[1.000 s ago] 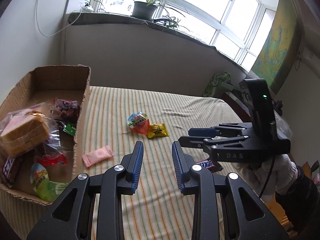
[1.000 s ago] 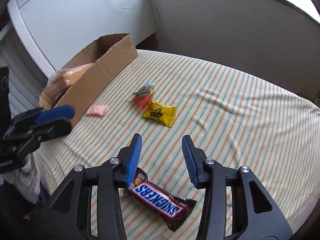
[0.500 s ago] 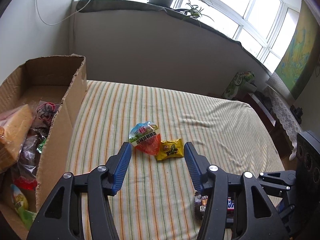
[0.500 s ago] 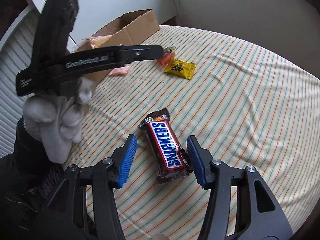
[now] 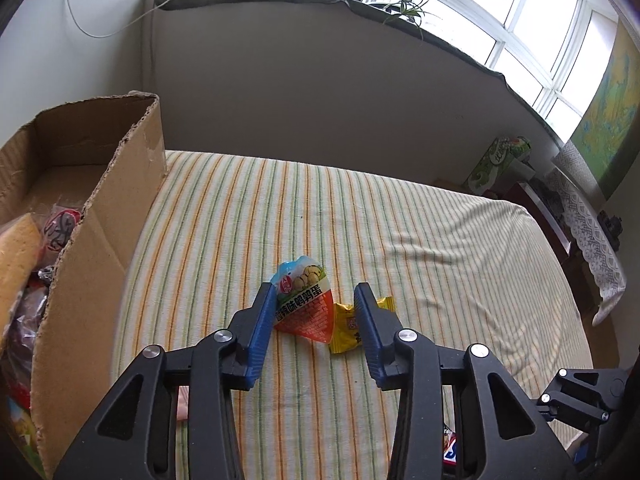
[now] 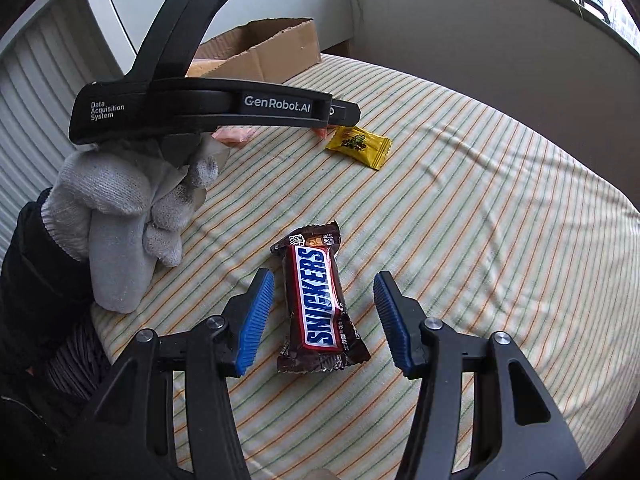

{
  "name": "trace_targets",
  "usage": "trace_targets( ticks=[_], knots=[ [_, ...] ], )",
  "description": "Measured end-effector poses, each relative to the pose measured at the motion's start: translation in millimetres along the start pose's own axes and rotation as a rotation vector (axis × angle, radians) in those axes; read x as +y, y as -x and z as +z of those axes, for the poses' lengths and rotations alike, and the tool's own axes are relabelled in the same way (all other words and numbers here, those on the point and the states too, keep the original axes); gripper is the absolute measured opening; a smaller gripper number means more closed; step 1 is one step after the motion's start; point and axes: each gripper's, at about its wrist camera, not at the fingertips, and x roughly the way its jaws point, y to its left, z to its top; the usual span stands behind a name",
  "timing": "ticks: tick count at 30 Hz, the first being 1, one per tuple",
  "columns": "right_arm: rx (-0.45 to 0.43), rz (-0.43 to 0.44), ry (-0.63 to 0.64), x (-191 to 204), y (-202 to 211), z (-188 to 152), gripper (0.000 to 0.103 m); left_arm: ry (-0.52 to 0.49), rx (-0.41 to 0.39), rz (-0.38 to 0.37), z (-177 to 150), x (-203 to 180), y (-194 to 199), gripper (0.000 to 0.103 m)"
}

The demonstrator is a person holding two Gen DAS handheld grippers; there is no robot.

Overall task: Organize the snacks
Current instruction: 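Grasp the Snickers bar with right tool while left tool grasps red-green candy packet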

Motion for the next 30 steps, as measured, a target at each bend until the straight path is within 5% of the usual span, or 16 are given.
trace_targets(
  ticks=[7, 12, 23, 26, 28, 30],
  knots=[
    [0.028, -0.044, 0.049, 12, -14, -1, 0.053, 0.001, -0.002, 0.000, -1, 4, 3, 0.027],
    [0.029, -0.049, 0.042, 14, -16, 1, 0.031, 0.005, 0.002, -0.011, 0, 3, 2, 0.025],
    [0.028, -0.070, 0.026, 15, -6, -8, 0.031, 0.007, -0.010, -0.040, -1, 9, 10, 0.011],
    [0.031, -0.082, 0.025, 17, -4, -7, 0.031, -0.004, -0.006, -0.026, -2, 6, 7, 0.016],
    [0.033, -0.085, 0.027, 20, -3, -7, 0.031, -0.015, 0.028, -0.012, -5, 4, 1, 0.034],
    [0.036, -0.088, 0.034, 22, -2, -7, 0.031, -0.018, 0.035, 0.002, -6, 4, -2, 0.035]
  ],
)
